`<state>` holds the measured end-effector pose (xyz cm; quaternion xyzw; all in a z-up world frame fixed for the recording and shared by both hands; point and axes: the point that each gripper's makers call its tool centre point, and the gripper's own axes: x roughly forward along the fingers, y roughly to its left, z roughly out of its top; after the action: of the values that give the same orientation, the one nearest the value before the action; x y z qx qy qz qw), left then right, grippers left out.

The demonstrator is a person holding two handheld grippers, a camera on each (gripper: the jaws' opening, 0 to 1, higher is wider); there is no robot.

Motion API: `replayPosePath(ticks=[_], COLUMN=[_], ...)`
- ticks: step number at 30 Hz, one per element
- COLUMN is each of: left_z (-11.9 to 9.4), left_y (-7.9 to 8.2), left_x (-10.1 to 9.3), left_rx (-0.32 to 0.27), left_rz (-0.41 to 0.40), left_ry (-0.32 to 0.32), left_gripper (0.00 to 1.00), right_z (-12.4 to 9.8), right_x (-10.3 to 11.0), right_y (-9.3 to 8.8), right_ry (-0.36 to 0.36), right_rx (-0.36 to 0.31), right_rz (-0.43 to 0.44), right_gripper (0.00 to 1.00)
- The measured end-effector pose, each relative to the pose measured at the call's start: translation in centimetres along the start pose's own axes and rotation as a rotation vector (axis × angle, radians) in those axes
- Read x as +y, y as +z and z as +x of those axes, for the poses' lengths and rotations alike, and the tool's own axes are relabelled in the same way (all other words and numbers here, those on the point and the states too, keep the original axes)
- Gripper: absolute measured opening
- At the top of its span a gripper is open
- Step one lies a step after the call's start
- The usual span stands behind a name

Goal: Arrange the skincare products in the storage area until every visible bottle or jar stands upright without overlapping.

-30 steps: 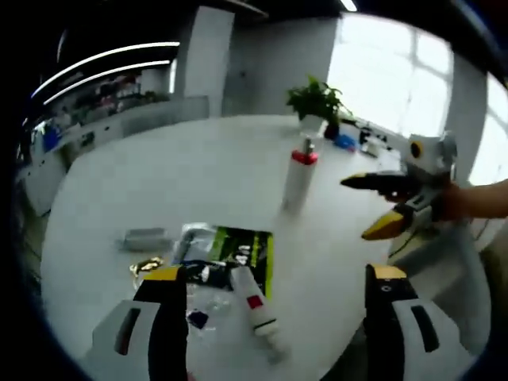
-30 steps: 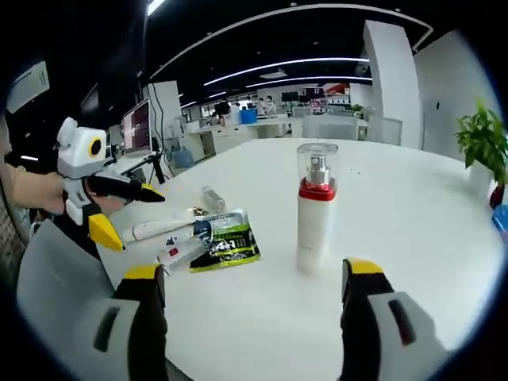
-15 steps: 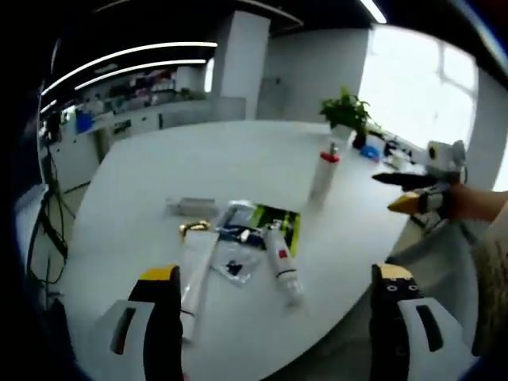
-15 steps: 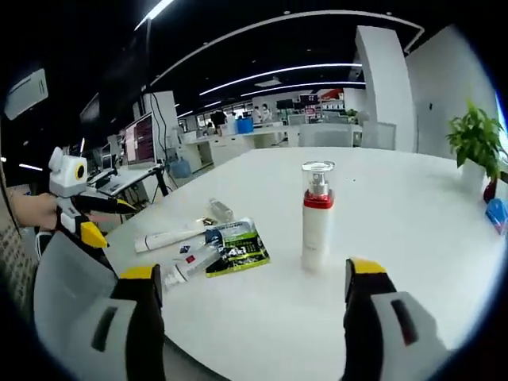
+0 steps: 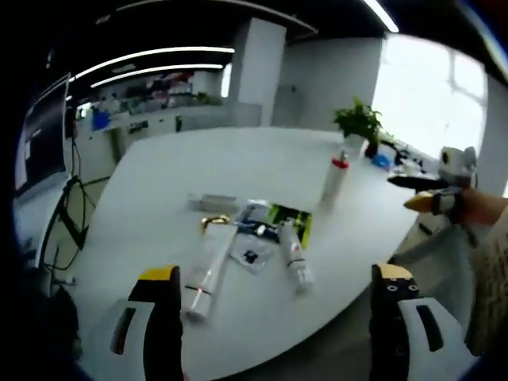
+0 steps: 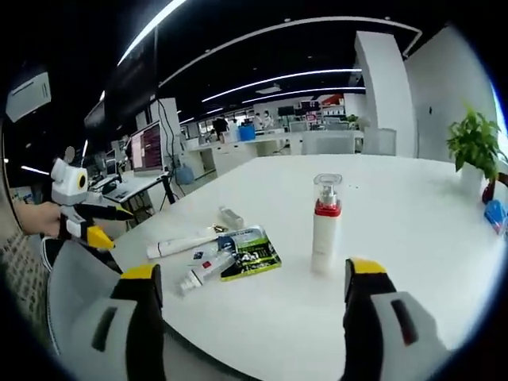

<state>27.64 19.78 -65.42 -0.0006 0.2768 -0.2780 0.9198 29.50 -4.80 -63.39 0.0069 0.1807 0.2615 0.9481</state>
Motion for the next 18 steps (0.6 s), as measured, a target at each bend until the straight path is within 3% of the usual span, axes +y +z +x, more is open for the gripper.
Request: replayPosePath(ticks=[18], left_z=[0.03], left_y=[-0.09], left_x=[-0.11], left_rx=[0.017], left_rz=[0.019], left_ry=[0.011], left_gripper=[0.97], right_z=[0.21], right_x=[0.36], right_y=[-0.85], right_ry=[0.008], right_rx=[0.026], right_rz=[-0.033], right_gripper=[0.93])
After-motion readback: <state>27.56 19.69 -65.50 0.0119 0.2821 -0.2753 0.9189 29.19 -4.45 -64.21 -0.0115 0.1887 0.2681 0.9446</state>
